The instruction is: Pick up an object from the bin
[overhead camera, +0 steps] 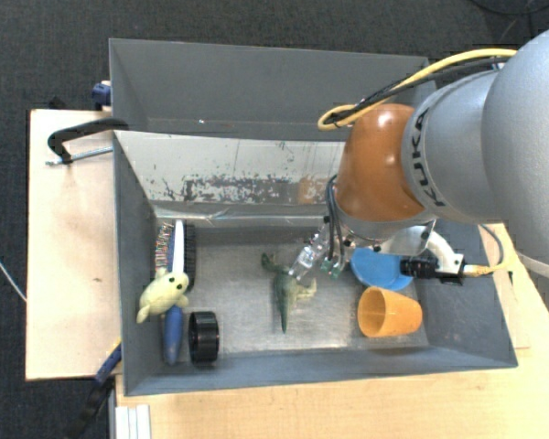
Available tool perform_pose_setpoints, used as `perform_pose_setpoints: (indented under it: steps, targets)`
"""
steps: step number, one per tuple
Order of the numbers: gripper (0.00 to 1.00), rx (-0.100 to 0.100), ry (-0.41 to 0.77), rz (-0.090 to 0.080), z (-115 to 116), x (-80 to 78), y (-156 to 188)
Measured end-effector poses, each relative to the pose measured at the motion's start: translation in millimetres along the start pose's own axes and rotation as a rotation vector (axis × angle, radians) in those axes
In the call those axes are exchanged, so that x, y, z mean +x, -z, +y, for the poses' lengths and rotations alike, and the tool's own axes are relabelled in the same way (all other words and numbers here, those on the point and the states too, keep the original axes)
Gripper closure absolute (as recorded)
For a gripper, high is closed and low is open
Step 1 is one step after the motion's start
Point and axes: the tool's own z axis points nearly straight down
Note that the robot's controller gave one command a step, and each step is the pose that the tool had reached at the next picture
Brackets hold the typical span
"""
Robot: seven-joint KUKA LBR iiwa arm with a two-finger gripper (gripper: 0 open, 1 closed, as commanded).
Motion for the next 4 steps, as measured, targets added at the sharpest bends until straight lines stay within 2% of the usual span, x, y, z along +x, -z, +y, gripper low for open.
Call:
perform_pose_setpoints:
  steps: [1, 2, 3, 4]
  targets:
    - [1.00, -0.015, 0.094, -0.023, -3.4, -9.9, -14.0]
    - [0.00, -0.011, 0.091, -0.024, -6.1, -11.5, -15.7]
    - [0.00, -0.007, -0.048, -0.007, 34.6, -17.8, 115.1]
    - [0.00, 0.008, -0.125, 0.006, 41.0, -38.4, 33.5]
